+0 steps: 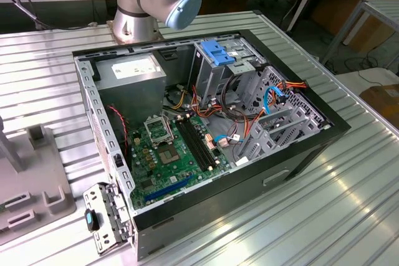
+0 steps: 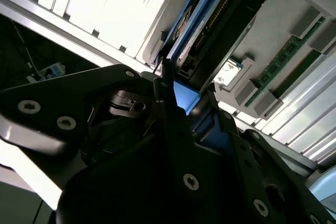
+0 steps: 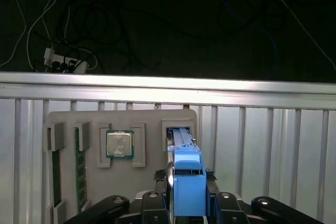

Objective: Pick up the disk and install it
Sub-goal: 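Pick up the disk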

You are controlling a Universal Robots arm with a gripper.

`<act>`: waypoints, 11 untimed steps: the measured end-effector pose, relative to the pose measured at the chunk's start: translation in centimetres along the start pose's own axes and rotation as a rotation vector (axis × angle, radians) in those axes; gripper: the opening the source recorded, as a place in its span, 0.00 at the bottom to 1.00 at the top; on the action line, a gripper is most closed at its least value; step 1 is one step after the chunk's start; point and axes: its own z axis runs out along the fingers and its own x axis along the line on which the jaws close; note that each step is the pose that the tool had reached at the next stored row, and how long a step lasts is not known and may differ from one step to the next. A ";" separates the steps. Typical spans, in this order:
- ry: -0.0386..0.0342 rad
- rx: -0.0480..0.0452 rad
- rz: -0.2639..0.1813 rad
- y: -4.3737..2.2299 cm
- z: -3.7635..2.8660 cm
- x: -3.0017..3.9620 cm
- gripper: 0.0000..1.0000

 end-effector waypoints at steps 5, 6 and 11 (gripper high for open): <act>-0.0034 0.0000 0.003 -0.07 0.00 -0.22 0.36; -0.0034 0.0000 0.003 -0.07 0.00 -0.22 0.36; -0.0033 0.0000 0.003 -0.10 -0.56 -0.24 0.36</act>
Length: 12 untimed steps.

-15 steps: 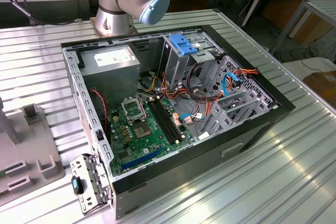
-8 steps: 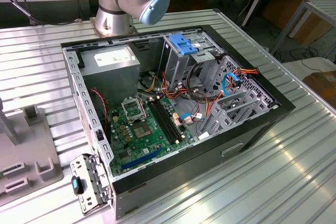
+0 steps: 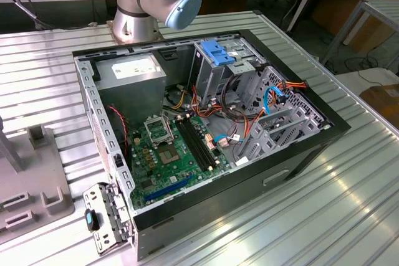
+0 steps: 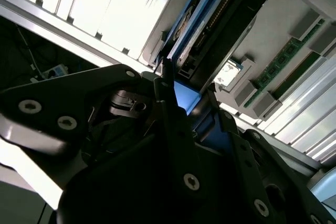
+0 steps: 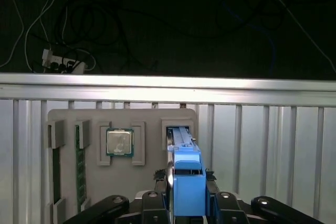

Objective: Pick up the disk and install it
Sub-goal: 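Pick up the disk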

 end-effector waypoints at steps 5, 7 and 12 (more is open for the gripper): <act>0.0000 0.0019 0.000 -0.08 -3.86 -0.01 0.36; 0.0000 0.0037 0.000 -0.10 -5.33 -0.02 0.36; 0.0001 0.0070 0.000 -0.16 -8.42 -0.04 0.36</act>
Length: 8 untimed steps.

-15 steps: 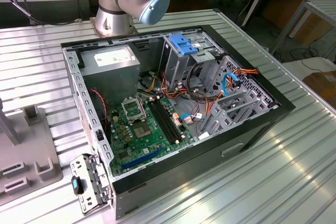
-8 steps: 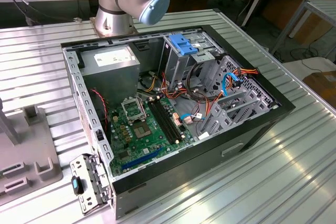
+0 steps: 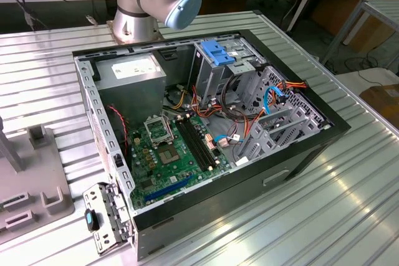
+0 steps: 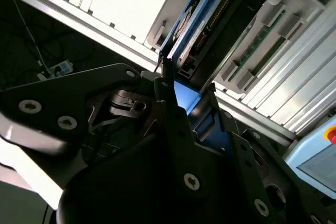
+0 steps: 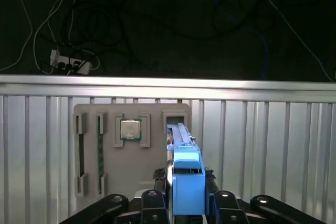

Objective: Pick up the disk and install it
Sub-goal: 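Pick up the disk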

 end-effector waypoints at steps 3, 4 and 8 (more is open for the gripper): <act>0.0000 0.0008 0.000 -0.02 -0.83 -0.01 0.36; 0.0000 0.0011 0.000 -0.03 -1.03 -0.01 0.36; 0.0002 0.0069 0.000 -0.08 -3.00 -0.01 0.36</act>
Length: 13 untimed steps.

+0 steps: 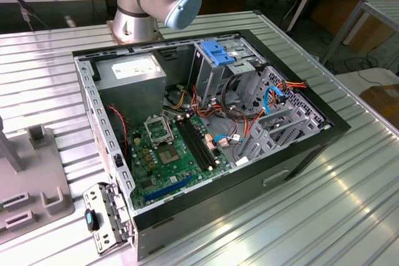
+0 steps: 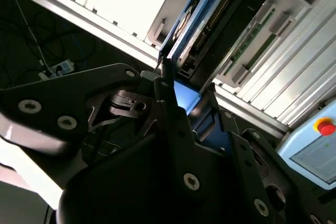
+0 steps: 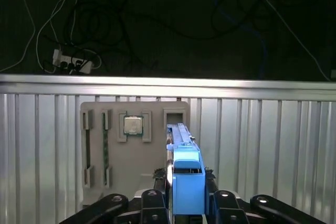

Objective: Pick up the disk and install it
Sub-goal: 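Pick up the disk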

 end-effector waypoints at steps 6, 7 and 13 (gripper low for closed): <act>0.0001 0.0079 0.000 -0.09 -2.76 -0.01 0.36; 0.0002 0.0096 0.000 -0.10 -3.16 -0.01 0.36; -0.0008 0.0145 0.000 -0.18 -5.41 -0.02 0.36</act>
